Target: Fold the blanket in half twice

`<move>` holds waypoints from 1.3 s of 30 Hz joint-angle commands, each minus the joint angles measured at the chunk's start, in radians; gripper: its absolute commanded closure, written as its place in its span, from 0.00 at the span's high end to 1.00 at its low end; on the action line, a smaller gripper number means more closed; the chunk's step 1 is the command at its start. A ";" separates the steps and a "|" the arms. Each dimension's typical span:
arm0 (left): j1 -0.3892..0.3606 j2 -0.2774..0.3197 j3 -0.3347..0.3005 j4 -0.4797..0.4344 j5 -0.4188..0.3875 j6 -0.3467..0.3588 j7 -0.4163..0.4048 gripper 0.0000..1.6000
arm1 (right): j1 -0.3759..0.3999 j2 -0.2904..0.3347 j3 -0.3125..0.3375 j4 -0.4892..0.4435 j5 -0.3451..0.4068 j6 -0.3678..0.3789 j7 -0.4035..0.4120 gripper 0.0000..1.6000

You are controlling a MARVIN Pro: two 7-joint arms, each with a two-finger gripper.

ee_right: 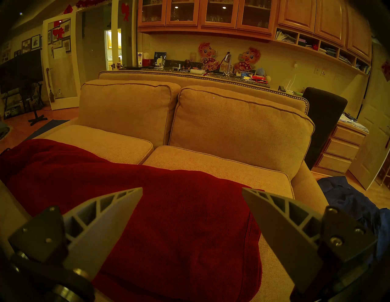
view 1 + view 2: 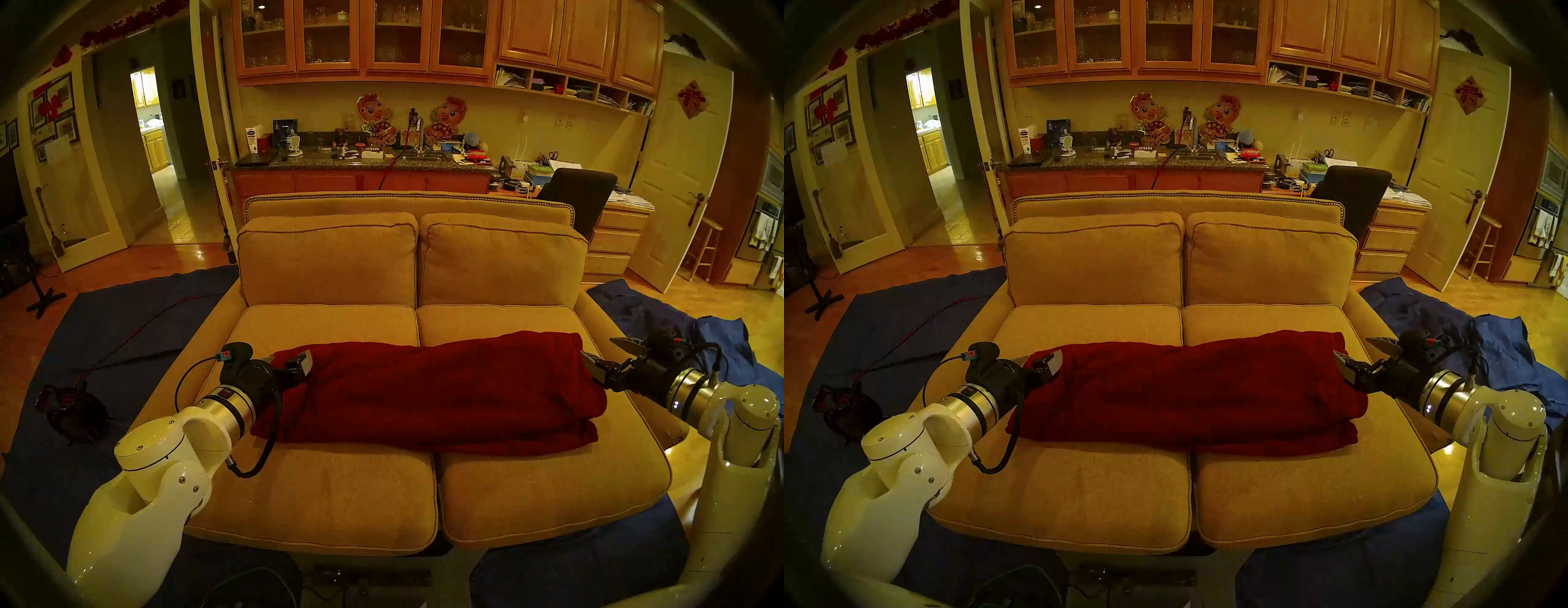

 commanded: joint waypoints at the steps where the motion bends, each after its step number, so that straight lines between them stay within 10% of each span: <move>1: -0.001 0.001 -0.002 -0.006 -0.002 0.001 -0.002 1.00 | 0.001 0.001 0.000 -0.005 0.001 0.000 0.001 1.00; 39: -0.002 -0.002 -0.003 -0.006 0.001 0.003 -0.004 1.00 | 0.024 0.010 -0.003 0.042 -0.006 0.066 -0.009 1.00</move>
